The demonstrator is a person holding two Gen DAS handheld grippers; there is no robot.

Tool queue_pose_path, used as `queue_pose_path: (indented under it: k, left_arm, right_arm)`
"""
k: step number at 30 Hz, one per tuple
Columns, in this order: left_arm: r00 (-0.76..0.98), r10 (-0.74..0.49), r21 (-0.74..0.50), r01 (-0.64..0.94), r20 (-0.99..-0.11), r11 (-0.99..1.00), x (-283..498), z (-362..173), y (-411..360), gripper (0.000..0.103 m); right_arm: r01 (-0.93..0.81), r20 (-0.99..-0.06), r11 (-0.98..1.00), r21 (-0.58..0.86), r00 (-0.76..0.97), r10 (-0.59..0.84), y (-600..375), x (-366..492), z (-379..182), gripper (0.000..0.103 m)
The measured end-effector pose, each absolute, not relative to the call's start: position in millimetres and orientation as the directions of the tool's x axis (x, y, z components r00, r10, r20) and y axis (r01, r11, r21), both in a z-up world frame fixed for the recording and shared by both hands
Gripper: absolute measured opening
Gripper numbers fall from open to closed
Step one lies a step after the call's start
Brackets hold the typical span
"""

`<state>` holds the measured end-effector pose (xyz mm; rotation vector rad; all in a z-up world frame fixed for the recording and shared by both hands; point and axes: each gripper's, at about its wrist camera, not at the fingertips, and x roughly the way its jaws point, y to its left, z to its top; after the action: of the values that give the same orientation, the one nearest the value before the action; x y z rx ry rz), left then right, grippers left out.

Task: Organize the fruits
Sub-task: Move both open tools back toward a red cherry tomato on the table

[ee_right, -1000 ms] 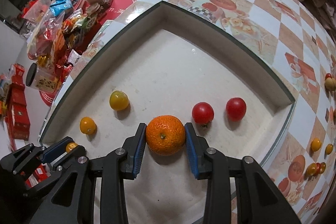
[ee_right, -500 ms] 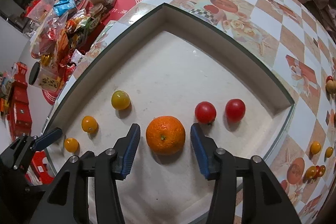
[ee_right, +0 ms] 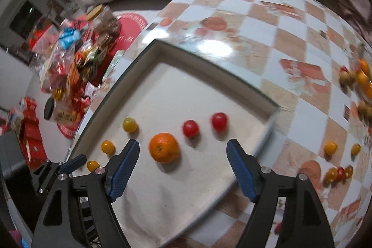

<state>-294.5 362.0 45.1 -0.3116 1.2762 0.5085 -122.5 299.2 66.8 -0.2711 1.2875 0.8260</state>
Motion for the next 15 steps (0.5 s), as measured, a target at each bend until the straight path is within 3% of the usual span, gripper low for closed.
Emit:
queue_pose_path:
  k: [15]
  left_arm:
    - [0.296,0.118,0.024,-0.303,-0.948,0.953,-226,77,269,0.069]
  right_arm:
    - [-0.423,-0.949,0.886,0.190,0.153,0.276,144,-82,60,0.080]
